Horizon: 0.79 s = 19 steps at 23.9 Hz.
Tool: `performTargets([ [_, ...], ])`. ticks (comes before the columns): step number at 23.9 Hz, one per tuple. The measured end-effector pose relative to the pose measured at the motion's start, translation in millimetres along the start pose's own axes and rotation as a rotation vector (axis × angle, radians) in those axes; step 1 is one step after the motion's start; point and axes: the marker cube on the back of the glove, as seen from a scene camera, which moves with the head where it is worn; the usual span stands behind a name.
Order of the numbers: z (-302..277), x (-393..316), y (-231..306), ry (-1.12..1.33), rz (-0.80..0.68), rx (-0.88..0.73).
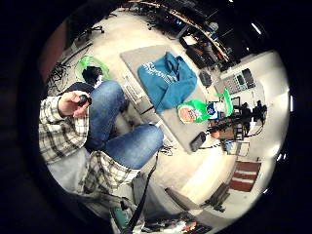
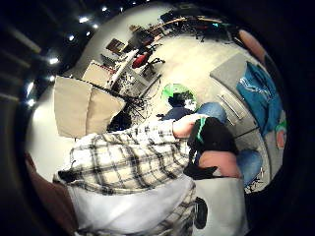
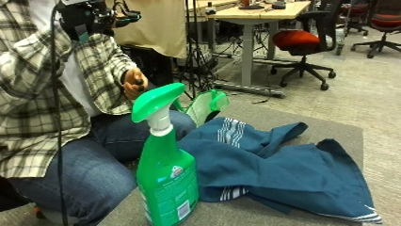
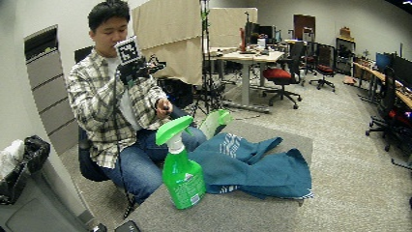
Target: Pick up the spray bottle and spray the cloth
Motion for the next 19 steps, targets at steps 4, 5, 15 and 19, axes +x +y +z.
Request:
performTargets([
  [4,1,7,-3,0.027,-0.019,-0.012],
  [5,0,2,-4,-0.007,-0.010,-0.015],
  [15,3,1,-6,-0.033,0.062,-0.026],
  [19,6,1,-3,0.007,0.031,-0.029],
])
